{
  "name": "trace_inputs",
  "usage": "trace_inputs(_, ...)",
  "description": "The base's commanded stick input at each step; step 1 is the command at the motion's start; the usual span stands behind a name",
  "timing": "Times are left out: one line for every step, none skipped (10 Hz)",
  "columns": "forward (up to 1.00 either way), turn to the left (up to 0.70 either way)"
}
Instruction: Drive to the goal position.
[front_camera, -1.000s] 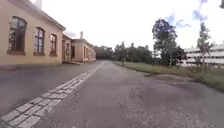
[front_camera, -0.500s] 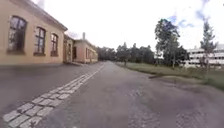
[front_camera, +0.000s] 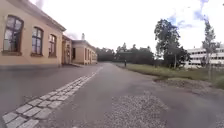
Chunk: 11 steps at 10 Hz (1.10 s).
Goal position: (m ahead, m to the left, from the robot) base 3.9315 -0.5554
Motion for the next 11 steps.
trace_inputs(0.70,0.00)
trace_inputs(0.70,0.00)
trace_inputs(0.70,0.00)
trace_inputs(0.70,0.00)
trace_inputs(0.70,0.00)
trace_inputs(0.70,0.00)
trace_inputs(0.70,0.00)
trace_inputs(0.70,0.00)
trace_inputs(0.70,0.00)
trace_inputs(0.70,0.00)
trace_inputs(0.70,-0.09)
